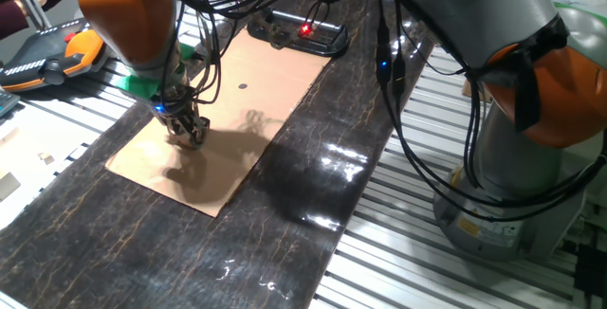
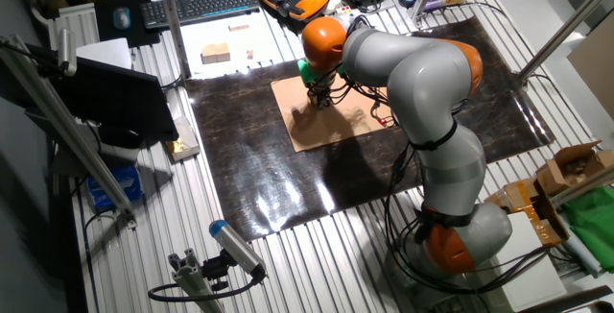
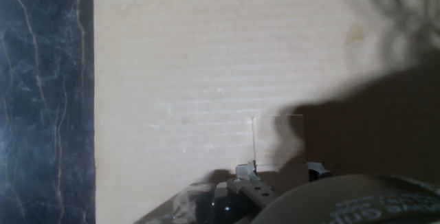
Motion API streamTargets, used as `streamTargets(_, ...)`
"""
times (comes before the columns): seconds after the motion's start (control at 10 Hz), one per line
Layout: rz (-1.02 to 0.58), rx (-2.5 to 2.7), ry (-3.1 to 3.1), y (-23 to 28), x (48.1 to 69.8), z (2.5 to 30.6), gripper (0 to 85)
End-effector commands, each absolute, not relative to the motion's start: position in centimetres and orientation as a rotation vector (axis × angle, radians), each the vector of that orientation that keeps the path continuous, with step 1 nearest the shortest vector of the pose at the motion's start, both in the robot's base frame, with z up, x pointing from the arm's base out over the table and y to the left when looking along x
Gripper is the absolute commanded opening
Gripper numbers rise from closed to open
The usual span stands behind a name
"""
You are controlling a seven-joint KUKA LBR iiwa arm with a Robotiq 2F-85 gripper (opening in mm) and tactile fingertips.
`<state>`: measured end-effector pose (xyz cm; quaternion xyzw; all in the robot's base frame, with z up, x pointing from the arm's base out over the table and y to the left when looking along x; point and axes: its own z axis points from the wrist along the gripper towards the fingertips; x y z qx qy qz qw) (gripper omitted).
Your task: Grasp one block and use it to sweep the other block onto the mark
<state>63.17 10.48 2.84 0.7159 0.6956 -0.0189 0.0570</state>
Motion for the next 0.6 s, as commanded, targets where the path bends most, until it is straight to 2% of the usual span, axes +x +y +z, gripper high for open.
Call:
streamTargets(0.0,-0.055,2.171,2.106,10.41,63.20,2.89,0.7)
streamTargets(0.5,-0.054,2.175,2.104,9.93,63.11,2.83,0.7)
